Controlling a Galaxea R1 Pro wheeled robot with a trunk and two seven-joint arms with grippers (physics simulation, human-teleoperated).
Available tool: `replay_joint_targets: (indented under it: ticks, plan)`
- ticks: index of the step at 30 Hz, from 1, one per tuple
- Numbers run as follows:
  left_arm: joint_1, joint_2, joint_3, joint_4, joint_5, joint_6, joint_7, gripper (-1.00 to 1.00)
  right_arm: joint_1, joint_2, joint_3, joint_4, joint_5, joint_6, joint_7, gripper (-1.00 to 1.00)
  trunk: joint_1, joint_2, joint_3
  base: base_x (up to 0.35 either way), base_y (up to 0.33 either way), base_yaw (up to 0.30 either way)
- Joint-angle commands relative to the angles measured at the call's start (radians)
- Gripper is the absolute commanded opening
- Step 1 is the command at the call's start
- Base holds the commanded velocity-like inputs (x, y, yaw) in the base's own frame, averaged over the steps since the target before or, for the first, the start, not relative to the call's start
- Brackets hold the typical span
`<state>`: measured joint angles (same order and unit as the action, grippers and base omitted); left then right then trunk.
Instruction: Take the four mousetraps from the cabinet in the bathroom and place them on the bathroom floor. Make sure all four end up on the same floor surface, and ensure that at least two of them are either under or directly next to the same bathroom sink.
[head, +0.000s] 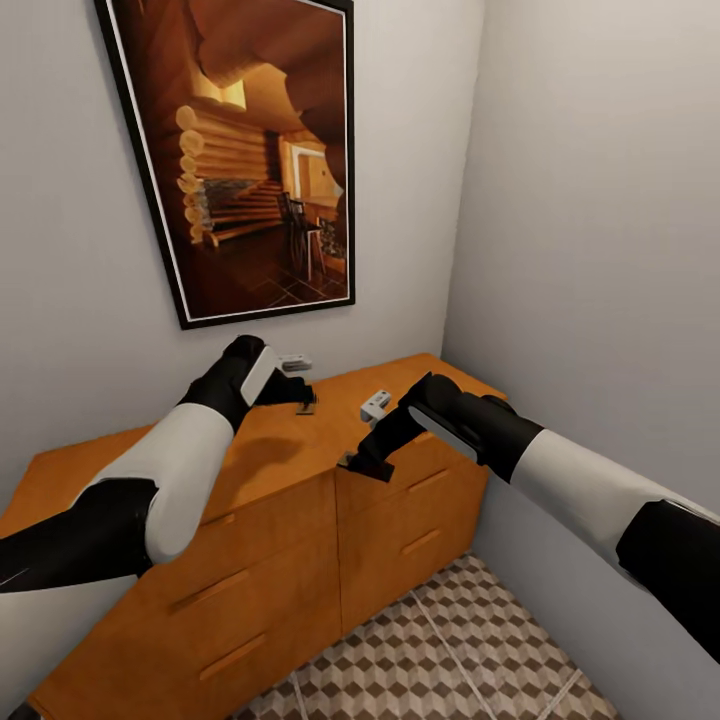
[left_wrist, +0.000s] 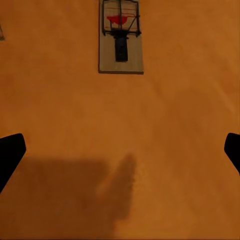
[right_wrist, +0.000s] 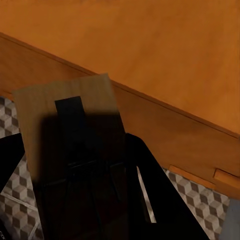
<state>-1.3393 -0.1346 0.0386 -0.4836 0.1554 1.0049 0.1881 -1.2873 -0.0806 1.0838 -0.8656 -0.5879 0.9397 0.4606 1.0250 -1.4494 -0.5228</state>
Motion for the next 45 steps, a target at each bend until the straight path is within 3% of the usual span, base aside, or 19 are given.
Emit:
replay_joint_targets:
  ticks: [1,7,23,45]
  plan:
    - [0.0,-0.002,0.003,-0.009,0.011,0.003,0.015,1.0,-0.001,-0.001,0.002,-0.001,0.006,0.0,0.005,-1.0,0.0,-0.001,-0.001,0.0,0.0,0.0]
    - [0.003,-0.004,0.0,-0.065,0.013,0.005,0.021,1.0,0.005,-0.001,0.002,0.001,0.005,-0.003,0.002,-1.0,0.0,-0.001,-0.001,0.0,0.0,0.0]
    - [0.006,-0.004,-0.002,-0.063,0.015,0.005,0.019,1.0,0.006,-0.001,0.002,-0.003,0.006,-0.004,0.001,-1.0,0.0,-0.001,-0.001,0.207,0.0,0.0]
    - [0.012,-0.002,-0.002,-0.061,0.014,0.004,0.019,1.0,0.006,-0.004,0.002,-0.012,0.008,0.005,0.003,-1.0,0.0,-0.001,-0.001,0.011,0.0,0.0]
